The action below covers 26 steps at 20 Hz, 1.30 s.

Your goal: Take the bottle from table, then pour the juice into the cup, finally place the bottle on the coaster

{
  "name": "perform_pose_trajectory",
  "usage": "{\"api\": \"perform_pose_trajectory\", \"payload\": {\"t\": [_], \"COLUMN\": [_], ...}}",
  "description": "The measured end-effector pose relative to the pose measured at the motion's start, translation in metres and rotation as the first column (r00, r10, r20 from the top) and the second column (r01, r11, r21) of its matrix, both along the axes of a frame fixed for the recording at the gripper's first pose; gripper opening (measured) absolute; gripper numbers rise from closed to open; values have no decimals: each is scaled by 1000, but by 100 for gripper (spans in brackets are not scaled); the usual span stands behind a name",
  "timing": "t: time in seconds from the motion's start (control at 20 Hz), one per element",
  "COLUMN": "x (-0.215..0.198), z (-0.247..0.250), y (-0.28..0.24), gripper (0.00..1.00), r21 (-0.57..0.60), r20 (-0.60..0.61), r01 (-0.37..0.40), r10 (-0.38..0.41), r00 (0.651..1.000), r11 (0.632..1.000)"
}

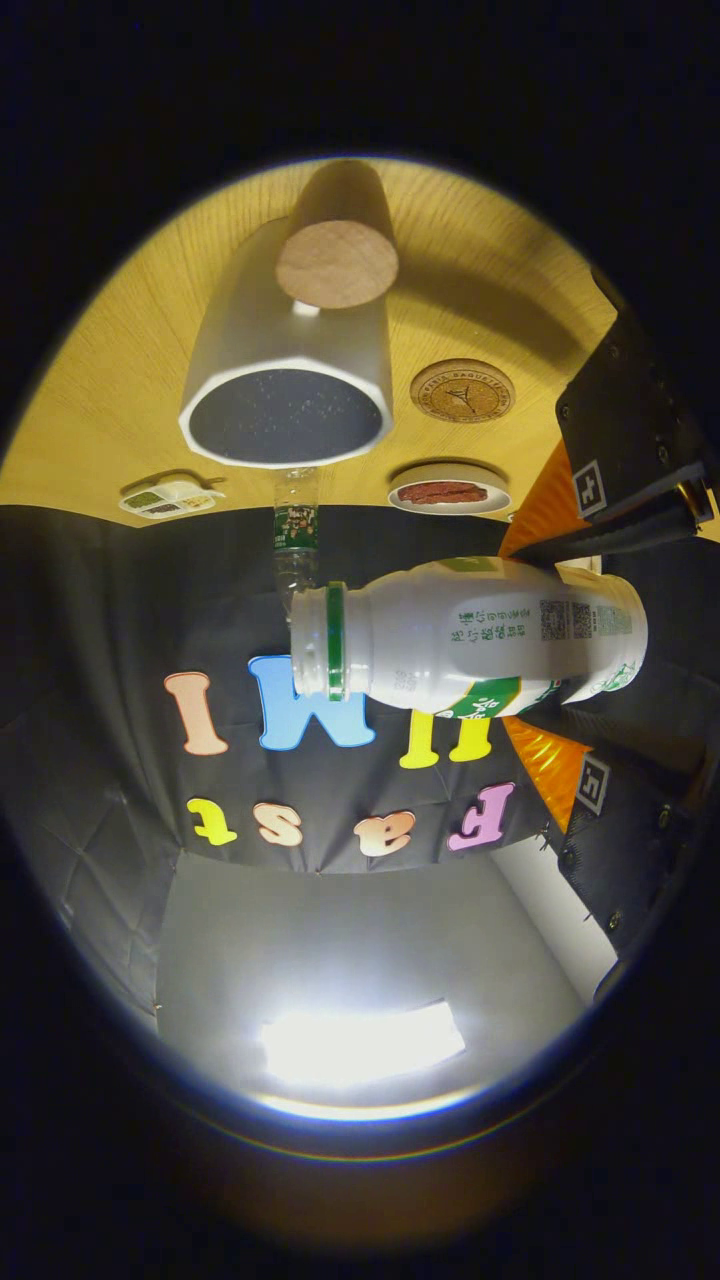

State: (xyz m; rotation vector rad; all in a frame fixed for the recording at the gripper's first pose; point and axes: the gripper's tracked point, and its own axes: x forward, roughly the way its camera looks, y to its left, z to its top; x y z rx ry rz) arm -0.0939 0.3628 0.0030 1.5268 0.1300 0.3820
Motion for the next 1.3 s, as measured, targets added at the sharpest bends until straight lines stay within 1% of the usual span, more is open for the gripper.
{"api": "perform_pose_trajectory", "payload": {"t": [0.45,0.8,1.3], "x": [3,2,3], "z": [3,2,1], "y": [1,7,9], "gripper": [71,71,71], "r21": [62,53,78], "r20": [-17,-18,-29], "r01": [-2,-14,-17], "r10": [3,15,19], "r00": [1000,1000,999], "r11": [998,998,997]}}
